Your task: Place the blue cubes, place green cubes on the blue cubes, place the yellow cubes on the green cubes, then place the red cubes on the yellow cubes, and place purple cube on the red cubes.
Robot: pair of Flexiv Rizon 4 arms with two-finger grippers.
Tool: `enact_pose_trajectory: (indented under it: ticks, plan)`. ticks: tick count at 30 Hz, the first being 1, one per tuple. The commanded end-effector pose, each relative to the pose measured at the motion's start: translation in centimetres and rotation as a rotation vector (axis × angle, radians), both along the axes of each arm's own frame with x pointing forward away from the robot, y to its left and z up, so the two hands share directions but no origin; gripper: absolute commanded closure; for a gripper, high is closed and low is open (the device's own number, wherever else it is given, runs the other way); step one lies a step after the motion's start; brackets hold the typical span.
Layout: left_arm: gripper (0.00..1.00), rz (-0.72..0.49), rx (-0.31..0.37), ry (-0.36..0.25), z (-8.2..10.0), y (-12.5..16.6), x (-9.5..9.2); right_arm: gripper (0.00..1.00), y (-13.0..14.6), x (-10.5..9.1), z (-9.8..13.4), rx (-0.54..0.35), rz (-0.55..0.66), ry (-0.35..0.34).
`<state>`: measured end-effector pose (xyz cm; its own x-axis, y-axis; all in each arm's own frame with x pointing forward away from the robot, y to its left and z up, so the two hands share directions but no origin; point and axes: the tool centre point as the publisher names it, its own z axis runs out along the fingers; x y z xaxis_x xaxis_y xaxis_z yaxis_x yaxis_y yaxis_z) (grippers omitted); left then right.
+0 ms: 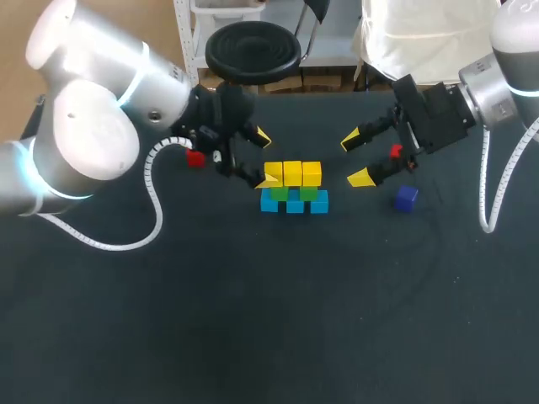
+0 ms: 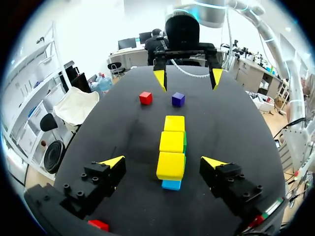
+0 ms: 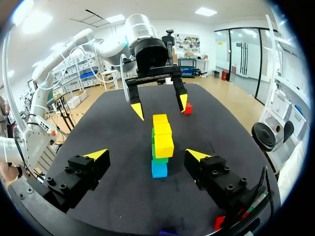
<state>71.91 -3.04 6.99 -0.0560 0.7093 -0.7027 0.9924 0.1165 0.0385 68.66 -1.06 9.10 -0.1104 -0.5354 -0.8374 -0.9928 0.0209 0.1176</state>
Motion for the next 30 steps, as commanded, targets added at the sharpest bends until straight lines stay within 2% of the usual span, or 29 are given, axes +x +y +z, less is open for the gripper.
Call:
enact_pose_trajectory:
  ticks: [1,27,30]
  plan:
    - [0.0,-0.002,-0.05,0.013,0.83,1.51,0.25,0.0,-0.01,-0.06,0.04,-0.001,-0.001,-0.001]
    - [0.0,-0.006,-0.052,0.012,0.97,1.74,0.41,0.0,-0.01,-0.06,0.04,-0.001,-0.001,-0.001]
    - [0.0,0.003,-0.06,-0.019,1.8,2.51,1.15,0.0,-0.01,-0.06,0.04,-0.001,-0.001,-0.001]
